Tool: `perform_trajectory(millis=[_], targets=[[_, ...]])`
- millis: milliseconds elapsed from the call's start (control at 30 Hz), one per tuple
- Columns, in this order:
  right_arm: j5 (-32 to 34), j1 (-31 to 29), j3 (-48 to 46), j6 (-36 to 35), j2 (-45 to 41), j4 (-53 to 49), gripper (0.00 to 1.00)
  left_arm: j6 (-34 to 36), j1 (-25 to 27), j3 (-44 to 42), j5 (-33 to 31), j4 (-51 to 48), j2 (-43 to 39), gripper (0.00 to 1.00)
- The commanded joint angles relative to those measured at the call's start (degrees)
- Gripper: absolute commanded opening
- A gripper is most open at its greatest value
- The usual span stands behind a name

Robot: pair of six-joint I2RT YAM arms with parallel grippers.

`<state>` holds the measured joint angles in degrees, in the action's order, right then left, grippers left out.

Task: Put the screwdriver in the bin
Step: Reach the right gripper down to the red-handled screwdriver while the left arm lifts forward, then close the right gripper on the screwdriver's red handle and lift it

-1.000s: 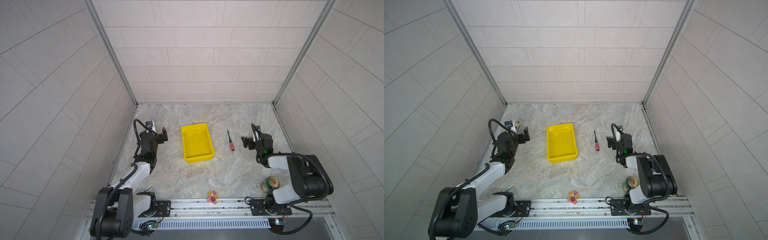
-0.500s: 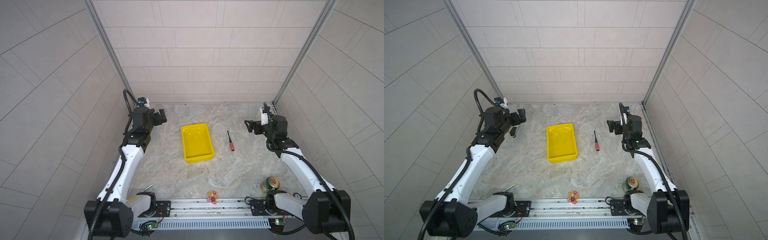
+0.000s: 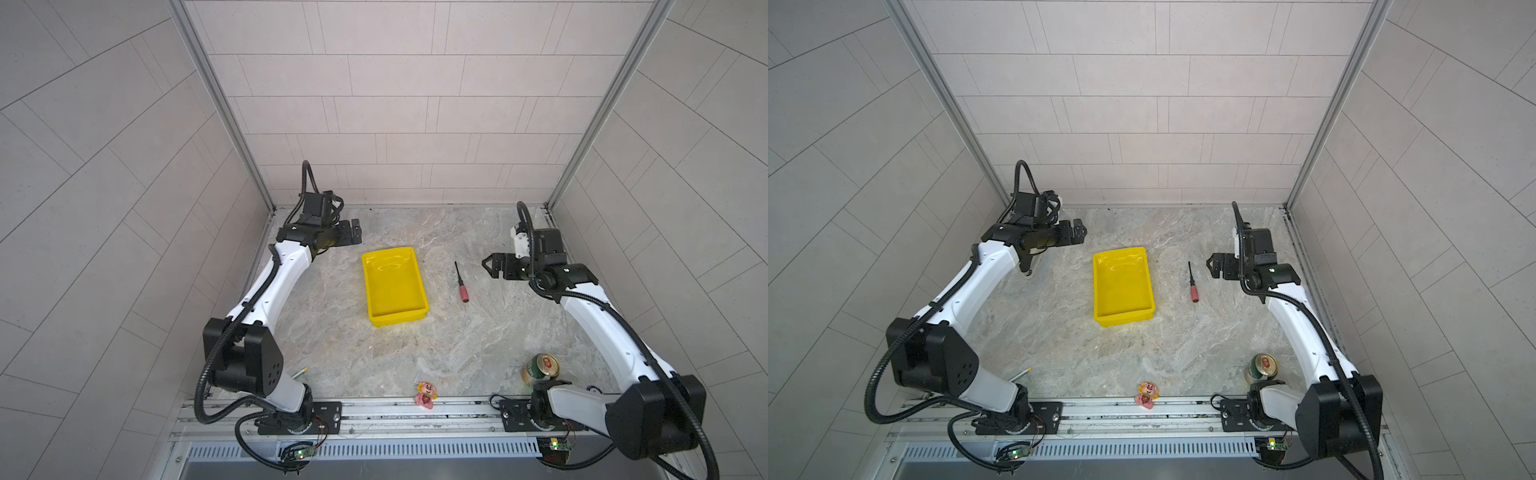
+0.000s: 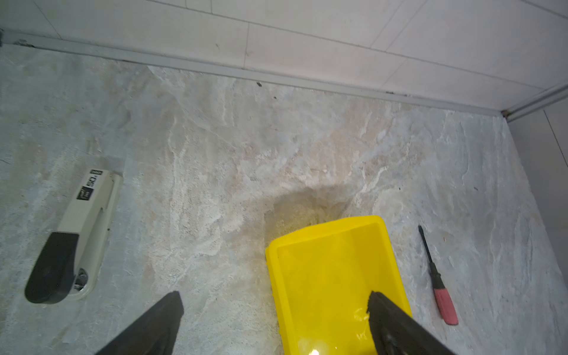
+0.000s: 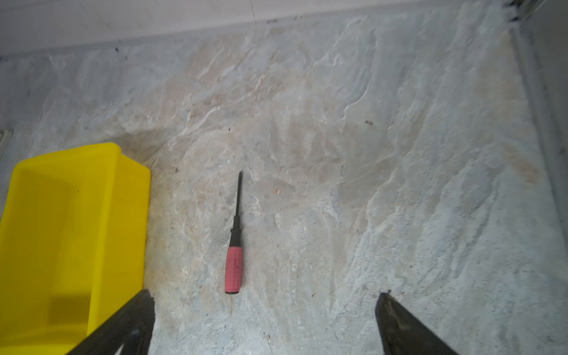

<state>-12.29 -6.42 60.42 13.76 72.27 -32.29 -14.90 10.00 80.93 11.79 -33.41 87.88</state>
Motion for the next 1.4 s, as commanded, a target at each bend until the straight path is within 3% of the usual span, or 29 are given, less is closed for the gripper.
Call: perform_trajectory(millis=[0,100,333,467,733,1367], targets=[[1.70,-4.83,4.32,1.80,5.03,-5.41,0.99,-0.02,-0.08,-1.46,-0.76,-1.73,-0.86,1.00],[6.91,-9.01,7.83,3.62,10.88,-6.87,0.99,-0.51,0.41,-2.70,-1.84,-1.76,-0.84,1.00],[10.21,-12.48,7.61,8.53,19.21,-3.99,0.91,-0.02,0.82,-3.32,-3.73,-2.43,-2.03,1.00],[12.35,-13.36,6.71,9.56,22.58,-2.95,0.83,-0.38,0.79,-4.15,-3.78,-1.78,-2.91,1.00],[13.26,-15.02,5.20,11.62,27.25,0.58,0.55,-0.60,1.16,-4.79,-3.39,-1.13,-2.88,1.00],[13.52,-15.38,5.76,11.43,32.68,2.98,0.24,1.28,1.18,-4.39,-8.68,-2.68,-3.98,1.00]])
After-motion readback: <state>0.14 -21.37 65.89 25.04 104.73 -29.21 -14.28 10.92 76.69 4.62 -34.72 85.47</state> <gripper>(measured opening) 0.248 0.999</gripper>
